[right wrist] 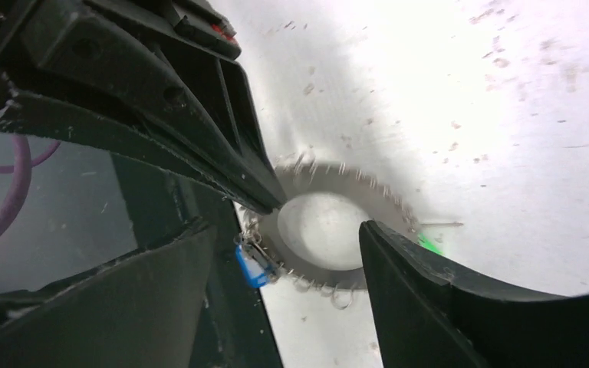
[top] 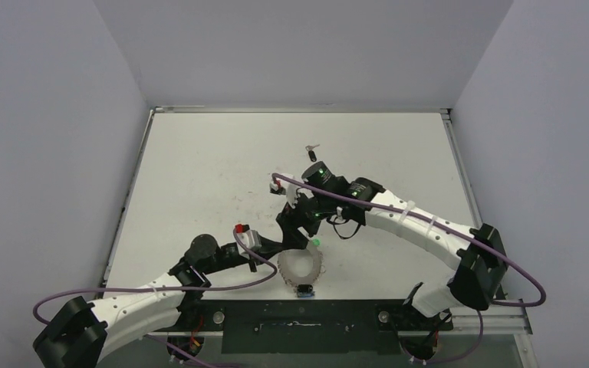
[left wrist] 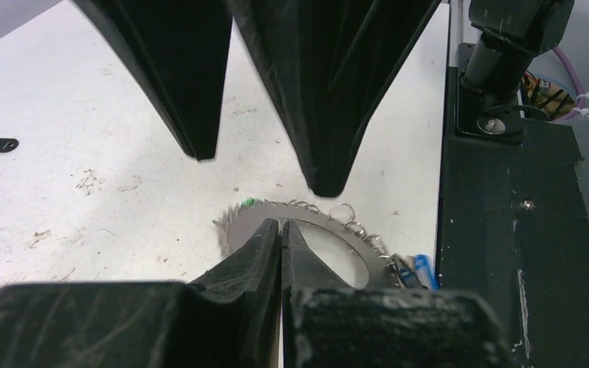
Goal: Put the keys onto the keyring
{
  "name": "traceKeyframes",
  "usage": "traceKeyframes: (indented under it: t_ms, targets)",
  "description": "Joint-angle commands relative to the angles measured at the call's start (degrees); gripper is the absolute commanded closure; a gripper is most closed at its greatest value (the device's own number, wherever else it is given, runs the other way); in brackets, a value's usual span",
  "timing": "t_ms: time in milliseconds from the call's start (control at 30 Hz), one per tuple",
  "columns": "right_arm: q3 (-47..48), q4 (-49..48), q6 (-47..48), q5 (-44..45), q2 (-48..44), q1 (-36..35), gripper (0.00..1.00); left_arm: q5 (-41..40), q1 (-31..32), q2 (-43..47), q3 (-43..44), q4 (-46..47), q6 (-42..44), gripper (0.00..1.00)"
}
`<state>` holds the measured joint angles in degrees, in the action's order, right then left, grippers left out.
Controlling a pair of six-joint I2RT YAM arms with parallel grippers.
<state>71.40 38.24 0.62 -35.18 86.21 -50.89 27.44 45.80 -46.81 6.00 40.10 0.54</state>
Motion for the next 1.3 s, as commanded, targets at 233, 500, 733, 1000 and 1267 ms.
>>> traceKeyframes:
  t_ms: [233, 500, 733, 1000, 1267]
  targets:
    - [-12.0, -14.1, -3.7, 12.9, -15.2, 2.8, 0.12, -7.2, 0.5, 3.9, -2.0, 3.2, -5.9, 1.0]
    - [-19.3, -19.2, -9.1, 14.9, -15.5, 3.4, 0.08, -26.3, 0.4, 8.9, 2.0, -19.8, -26.4, 0.62]
    - [-23.9, -25.5, -17.7, 16.0, -11.2, 2.6, 0.2, -36.2, 0.4, 5.8, 6.7, -39.9, -46.7, 0.55]
    - [-23.0, -32.4, -27.6, 20.8, -0.9, -3.7, 0.45, -32.9, -0.2, -3.1, 7.8, -41.7, -52.3, 0.53]
    - [-17.8, -32.2, -31.2, 26.0, 8.3, -8.8, 0.6, -22.6, -5.8, -7.9, 9.4, -41.0, -51.4, 0.48]
